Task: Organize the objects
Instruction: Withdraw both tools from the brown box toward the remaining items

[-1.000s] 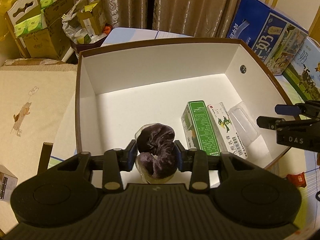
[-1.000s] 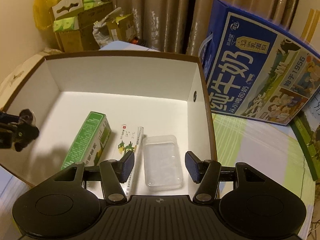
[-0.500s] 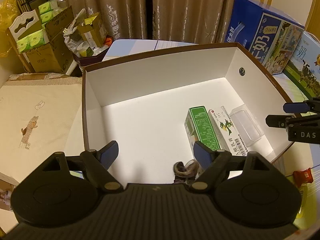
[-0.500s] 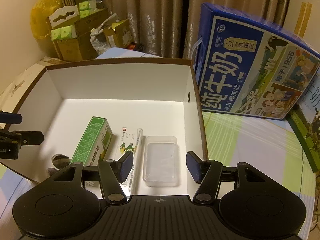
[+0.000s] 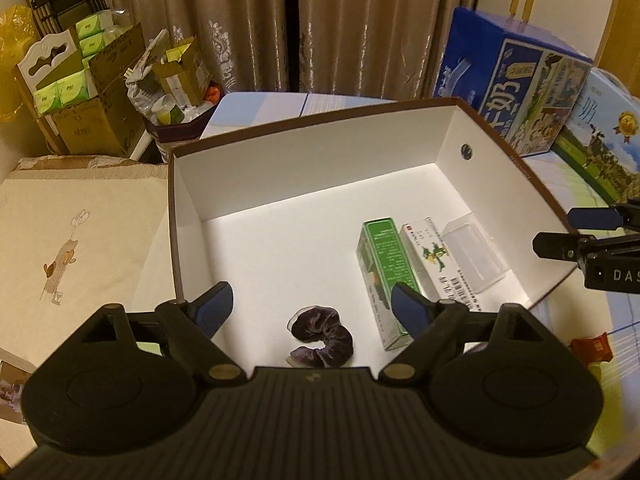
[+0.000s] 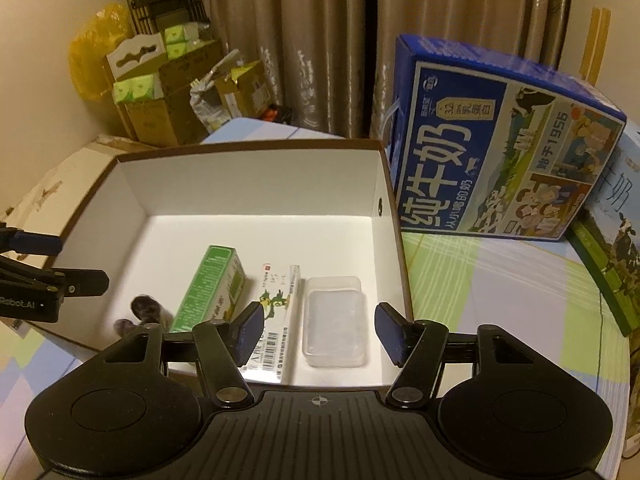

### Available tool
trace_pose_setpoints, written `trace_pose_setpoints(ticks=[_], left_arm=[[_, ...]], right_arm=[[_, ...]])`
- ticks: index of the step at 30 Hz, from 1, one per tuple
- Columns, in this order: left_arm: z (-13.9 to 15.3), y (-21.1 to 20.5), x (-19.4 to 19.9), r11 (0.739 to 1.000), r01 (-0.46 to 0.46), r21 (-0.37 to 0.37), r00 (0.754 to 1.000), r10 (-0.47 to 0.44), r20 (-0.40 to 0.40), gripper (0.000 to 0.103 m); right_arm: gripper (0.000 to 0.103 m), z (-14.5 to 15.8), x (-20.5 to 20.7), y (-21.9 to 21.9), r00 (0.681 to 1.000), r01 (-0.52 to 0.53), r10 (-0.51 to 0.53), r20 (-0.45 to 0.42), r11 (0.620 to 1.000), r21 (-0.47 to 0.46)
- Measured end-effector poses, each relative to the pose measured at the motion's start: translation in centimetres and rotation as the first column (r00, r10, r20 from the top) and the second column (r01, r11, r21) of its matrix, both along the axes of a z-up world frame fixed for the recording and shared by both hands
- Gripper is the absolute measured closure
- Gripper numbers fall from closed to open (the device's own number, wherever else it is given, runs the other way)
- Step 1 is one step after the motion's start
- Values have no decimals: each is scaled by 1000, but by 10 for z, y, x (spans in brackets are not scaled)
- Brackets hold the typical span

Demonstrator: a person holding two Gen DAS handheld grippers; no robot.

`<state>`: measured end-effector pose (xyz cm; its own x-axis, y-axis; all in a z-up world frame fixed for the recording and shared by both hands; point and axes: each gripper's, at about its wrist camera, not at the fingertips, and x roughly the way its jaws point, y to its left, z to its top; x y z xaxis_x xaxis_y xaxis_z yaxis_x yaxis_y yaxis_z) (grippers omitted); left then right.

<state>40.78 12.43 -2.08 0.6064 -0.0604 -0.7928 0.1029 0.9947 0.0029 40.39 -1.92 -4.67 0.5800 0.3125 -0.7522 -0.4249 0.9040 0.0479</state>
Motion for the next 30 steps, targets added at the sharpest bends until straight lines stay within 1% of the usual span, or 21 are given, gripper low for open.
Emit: trace_pose_setpoints(ticks=[7,16,22,30], left_arm=[[14,0,-19,1000,3,-31,1000,-2,15,19],[30,-3,-63,997,16,-81,999,-13,40,17],[37,-1,-90,994,14,-106,999,-9,46,17],[38,-8,-122,992,33,-122,999,-29,39,17]], right_arm=[[44,21,-24,-16,999,17,-19,29,998,65],[44,43,-73,-49,998,26,-36,60,988,152],[43,48,-111,-72,996,43,-57,67,979,198],[43,49,-154,-99,990,111,-130,57,959,260]])
